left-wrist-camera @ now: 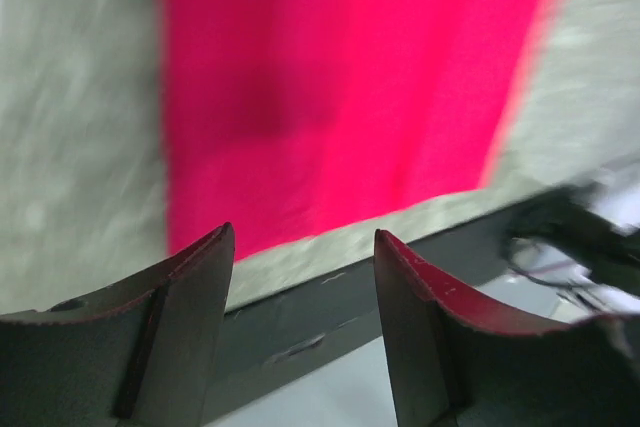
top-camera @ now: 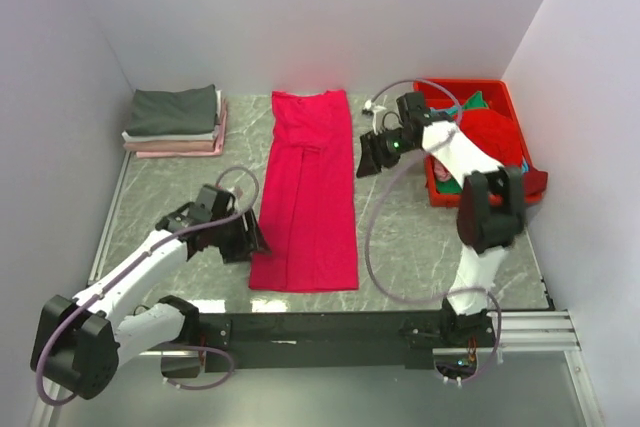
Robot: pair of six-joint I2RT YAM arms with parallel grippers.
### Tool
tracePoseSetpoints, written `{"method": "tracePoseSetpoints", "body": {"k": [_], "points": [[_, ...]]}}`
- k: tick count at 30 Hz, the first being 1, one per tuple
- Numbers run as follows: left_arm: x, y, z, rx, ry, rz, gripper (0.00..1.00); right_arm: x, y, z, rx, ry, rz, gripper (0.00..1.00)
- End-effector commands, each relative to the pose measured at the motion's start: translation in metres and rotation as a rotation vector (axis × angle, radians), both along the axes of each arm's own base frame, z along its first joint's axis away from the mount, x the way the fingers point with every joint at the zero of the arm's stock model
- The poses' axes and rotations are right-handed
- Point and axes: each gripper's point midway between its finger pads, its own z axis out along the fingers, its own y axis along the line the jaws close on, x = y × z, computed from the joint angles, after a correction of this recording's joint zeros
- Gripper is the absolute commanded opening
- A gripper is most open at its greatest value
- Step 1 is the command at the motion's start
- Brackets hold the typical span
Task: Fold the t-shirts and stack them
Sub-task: Fold the tshirt
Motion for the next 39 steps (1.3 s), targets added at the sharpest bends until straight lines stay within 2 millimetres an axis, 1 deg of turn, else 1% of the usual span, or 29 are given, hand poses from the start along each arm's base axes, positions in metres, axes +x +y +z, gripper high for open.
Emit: {"method": "tracePoseSetpoints", "body": {"k": [1, 2, 3, 4, 5, 6, 8, 9, 10, 11, 12, 14, 15, 18, 20, 21, 24, 27, 29, 32, 33, 34, 35, 37, 38, 39], "points": [[-0.010, 0.022, -0.025, 0.125, 0.080, 0.191, 0.63, -0.054, 0.009, 0.025, 0.028, -0.143, 0.218, 0.61], [-0.010, 0.026, -0.029, 0.169, 0.067, 0.212, 0.63, -0.062, 0.010, 0.028, 0.033, -0.146, 0.227, 0.61], [-0.009, 0.027, -0.027, 0.184, 0.062, 0.215, 0.63, -0.071, 0.011, 0.039, 0.049, -0.168, 0.237, 0.61], [-0.008, 0.027, -0.025, 0.194, 0.061, 0.224, 0.63, -0.082, 0.010, 0.037, 0.055, -0.144, 0.247, 0.61], [-0.007, 0.027, -0.025, 0.197, 0.059, 0.247, 0.63, -0.087, 0.011, 0.039, 0.059, -0.143, 0.252, 0.61], [-0.008, 0.026, -0.026, 0.199, 0.060, 0.245, 0.62, -0.093, 0.011, 0.046, 0.069, -0.152, 0.253, 0.61], [-0.014, 0.020, -0.034, 0.177, 0.084, 0.225, 0.61, -0.100, 0.010, 0.050, 0.078, -0.157, 0.256, 0.61], [-0.018, 0.016, -0.038, 0.172, 0.103, 0.213, 0.61, -0.104, 0.010, 0.058, 0.085, -0.177, 0.260, 0.61], [-0.023, 0.017, -0.046, 0.188, 0.132, 0.213, 0.60, -0.108, 0.010, 0.060, 0.093, -0.178, 0.264, 0.61], [-0.028, 0.014, -0.049, 0.196, 0.147, 0.202, 0.60, -0.111, 0.010, 0.067, 0.101, -0.196, 0.268, 0.61], [-0.030, 0.015, -0.055, 0.212, 0.167, 0.214, 0.58, -0.114, 0.010, 0.070, 0.107, -0.192, 0.272, 0.61], [-0.031, 0.011, -0.058, 0.198, 0.176, 0.216, 0.55, -0.121, 0.012, 0.078, 0.128, -0.205, 0.288, 0.61], [-0.033, 0.011, -0.062, 0.205, 0.187, 0.217, 0.51, -0.123, 0.012, 0.081, 0.133, -0.211, 0.290, 0.61], [-0.037, 0.014, -0.070, 0.223, 0.203, 0.224, 0.47, -0.132, 0.012, 0.088, 0.150, -0.230, 0.302, 0.61], [-0.041, 0.012, -0.072, 0.215, 0.220, 0.217, 0.40, -0.136, 0.012, 0.091, 0.158, -0.237, 0.305, 0.61], [-0.044, 0.010, -0.075, 0.209, 0.228, 0.207, 0.28, -0.139, 0.012, 0.093, 0.158, -0.247, 0.310, 0.61], [-0.055, -0.001, -0.076, 0.172, 0.257, 0.168, 0.11, -0.144, 0.011, 0.100, 0.168, -0.270, 0.322, 0.61], [-0.065, -0.010, -0.078, 0.166, 0.272, 0.128, 0.03, -0.149, 0.012, 0.106, 0.176, -0.291, 0.329, 0.61], [-0.069, -0.016, -0.076, 0.163, 0.278, 0.108, 0.02, -0.152, 0.011, 0.106, 0.177, -0.294, 0.337, 0.61], [-0.076, -0.031, -0.070, 0.143, 0.275, 0.068, 0.01, -0.158, 0.010, 0.108, 0.166, -0.320, 0.362, 0.61], [-0.081, -0.040, -0.067, 0.135, 0.277, 0.032, 0.01, -0.162, 0.008, 0.107, 0.164, -0.315, 0.367, 0.61], [-0.083, -0.045, -0.065, 0.128, 0.281, 0.032, 0.01, -0.165, 0.008, 0.107, 0.162, -0.313, 0.375, 0.62], [-0.089, -0.053, -0.063, 0.120, 0.277, -0.006, 0.01, -0.168, 0.007, 0.107, 0.155, -0.339, 0.402, 0.62], [-0.095, -0.060, -0.065, 0.129, 0.294, -0.022, 0.02, -0.181, 0.007, 0.104, 0.149, -0.330, 0.446, 0.62], [-0.101, -0.062, -0.065, 0.138, 0.295, -0.043, 0.03, -0.185, 0.007, 0.105, 0.138, -0.373, 0.492, 0.63], [-0.101, -0.062, -0.066, 0.153, 0.296, -0.043, 0.07, -0.194, 0.005, 0.099, 0.125, -0.360, 0.519, 0.63]]}}
